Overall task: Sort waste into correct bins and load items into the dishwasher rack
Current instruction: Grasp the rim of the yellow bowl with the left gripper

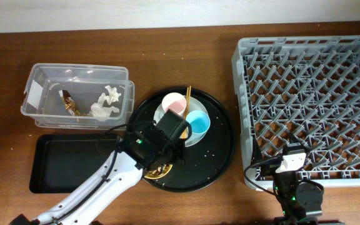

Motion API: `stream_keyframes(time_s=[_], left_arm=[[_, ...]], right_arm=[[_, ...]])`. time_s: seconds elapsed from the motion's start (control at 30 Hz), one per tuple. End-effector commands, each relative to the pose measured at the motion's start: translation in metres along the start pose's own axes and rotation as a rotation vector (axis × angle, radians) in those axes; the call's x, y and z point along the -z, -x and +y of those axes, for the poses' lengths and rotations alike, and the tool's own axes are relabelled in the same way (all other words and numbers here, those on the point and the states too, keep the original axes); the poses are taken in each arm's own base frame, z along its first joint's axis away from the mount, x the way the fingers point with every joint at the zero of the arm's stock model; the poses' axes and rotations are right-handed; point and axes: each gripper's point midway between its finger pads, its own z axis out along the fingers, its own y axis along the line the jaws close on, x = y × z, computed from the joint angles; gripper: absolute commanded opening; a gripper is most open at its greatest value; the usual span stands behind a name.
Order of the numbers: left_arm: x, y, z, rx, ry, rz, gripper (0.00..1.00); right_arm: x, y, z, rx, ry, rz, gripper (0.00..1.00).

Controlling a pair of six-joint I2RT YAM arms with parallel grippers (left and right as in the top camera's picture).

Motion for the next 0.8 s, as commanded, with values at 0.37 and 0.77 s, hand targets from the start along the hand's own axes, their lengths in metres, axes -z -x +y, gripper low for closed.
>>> stream_keyframes(time_s=[0.37,0.77], left_arm=[[-0.054,-0.013,0.019,0.052,0.129,0.082,0.27],[-0.082,-0.016,0.023,0.051,0.166,0.117,0.20]], right_arm=[[0.000,-0.002,-0.003,-0.013,-0.014,0.002,0.98],[0.000,-0.002,-0.003,-0.013,-0.014,0.002,0.98]])
